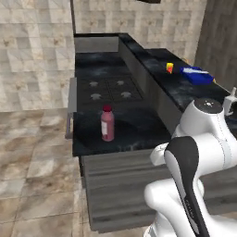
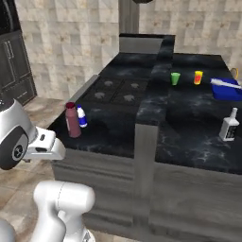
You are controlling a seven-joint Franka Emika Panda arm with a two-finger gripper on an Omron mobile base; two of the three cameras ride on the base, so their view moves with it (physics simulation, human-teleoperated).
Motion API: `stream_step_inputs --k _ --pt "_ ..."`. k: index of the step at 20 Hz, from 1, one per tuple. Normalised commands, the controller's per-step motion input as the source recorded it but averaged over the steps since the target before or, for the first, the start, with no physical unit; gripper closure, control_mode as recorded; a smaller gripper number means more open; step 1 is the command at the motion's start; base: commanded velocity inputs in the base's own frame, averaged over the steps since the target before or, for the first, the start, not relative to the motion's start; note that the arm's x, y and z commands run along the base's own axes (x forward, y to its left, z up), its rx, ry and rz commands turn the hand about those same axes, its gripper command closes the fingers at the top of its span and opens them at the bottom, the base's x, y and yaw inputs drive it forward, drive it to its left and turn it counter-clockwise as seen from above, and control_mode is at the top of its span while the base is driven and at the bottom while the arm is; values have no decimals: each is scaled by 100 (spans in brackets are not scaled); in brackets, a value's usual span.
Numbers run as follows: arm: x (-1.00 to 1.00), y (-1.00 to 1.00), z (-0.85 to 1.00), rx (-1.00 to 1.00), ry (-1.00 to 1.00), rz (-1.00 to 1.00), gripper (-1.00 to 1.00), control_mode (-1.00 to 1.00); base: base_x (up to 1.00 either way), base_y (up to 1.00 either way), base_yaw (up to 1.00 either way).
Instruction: Place the drinks on the dining counter in a tight cluster.
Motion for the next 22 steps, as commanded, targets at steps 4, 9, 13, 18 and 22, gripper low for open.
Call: stream_step_inputs --k 4,9,13,18,22 --pt "0 0 0 0 0 0 -100 100 45 59 -39" --pt "0 0 0 0 0 0 -100 100 67 26 -11" --pt "0 0 0 0 0 0 -100 100 70 19 -4" --pt "0 0 0 0 0 0 -100 100 46 22 -7" --pt "0 0 0 0 0 0 -100 100 -4 43 -8"
